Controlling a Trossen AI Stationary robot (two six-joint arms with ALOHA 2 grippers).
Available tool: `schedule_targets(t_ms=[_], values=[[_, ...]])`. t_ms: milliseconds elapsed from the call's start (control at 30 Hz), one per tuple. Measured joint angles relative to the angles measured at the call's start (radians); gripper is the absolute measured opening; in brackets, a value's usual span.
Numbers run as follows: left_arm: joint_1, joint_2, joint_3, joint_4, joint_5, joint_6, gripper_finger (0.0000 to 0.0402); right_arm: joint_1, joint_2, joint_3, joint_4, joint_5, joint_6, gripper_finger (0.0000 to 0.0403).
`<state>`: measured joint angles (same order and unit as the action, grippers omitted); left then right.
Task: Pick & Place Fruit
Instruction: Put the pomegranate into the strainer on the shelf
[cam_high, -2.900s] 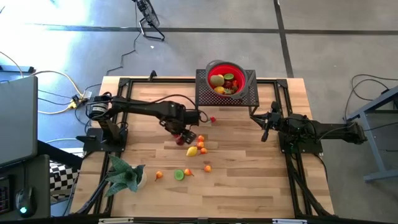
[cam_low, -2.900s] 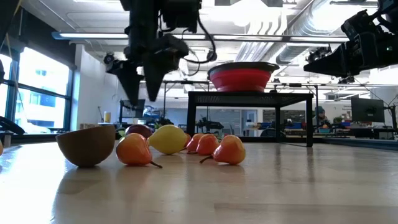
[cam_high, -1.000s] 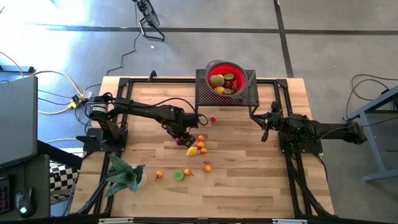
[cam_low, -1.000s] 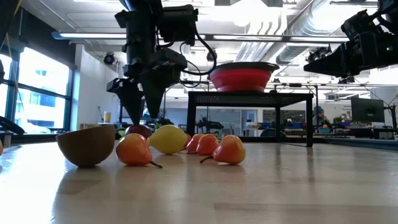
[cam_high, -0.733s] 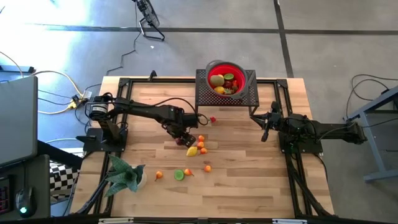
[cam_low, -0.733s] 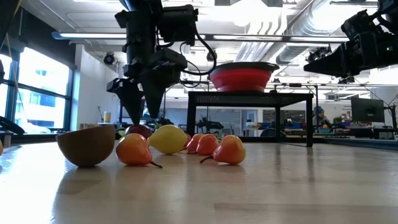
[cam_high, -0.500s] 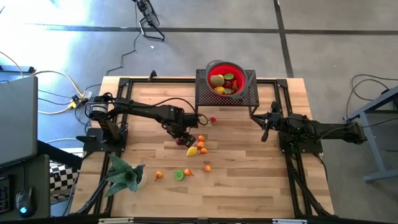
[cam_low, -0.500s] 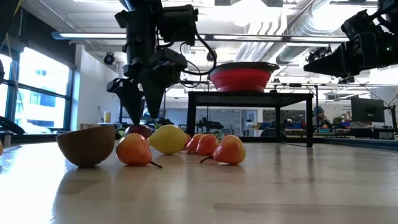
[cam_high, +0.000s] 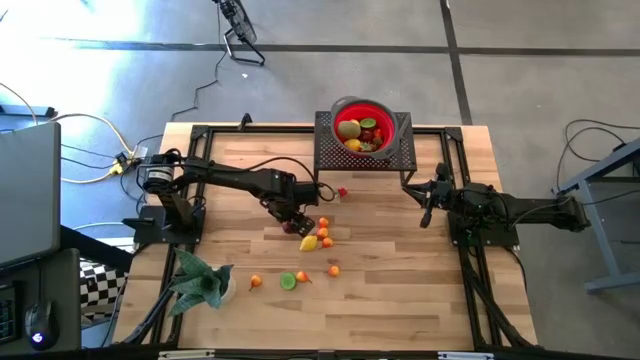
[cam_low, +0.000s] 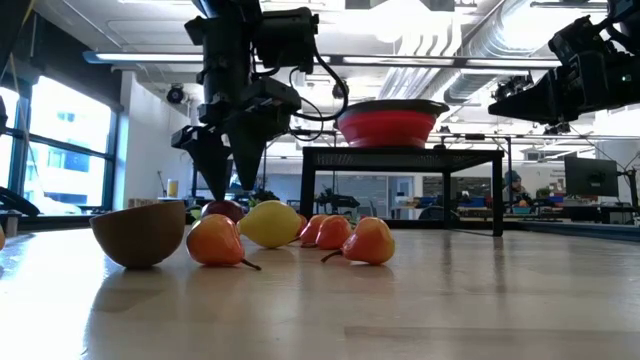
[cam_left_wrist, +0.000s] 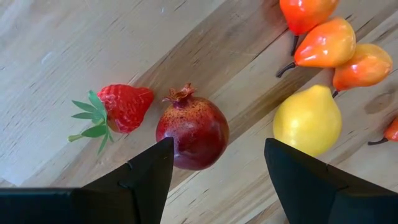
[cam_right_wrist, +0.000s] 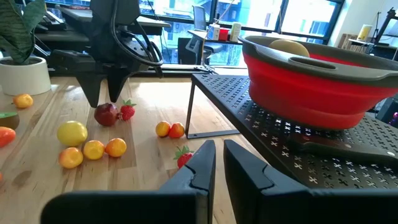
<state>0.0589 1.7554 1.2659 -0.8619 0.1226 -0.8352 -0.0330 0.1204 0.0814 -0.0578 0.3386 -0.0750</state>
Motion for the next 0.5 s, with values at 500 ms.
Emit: schedule_targets(t_ms=[500], values=[[0.000, 0.000, 0.000, 0.002, -0.013, 0.000, 0.0243, 0.000, 0.000, 0.000, 0.000, 0.000, 0.000, 0.0026]])
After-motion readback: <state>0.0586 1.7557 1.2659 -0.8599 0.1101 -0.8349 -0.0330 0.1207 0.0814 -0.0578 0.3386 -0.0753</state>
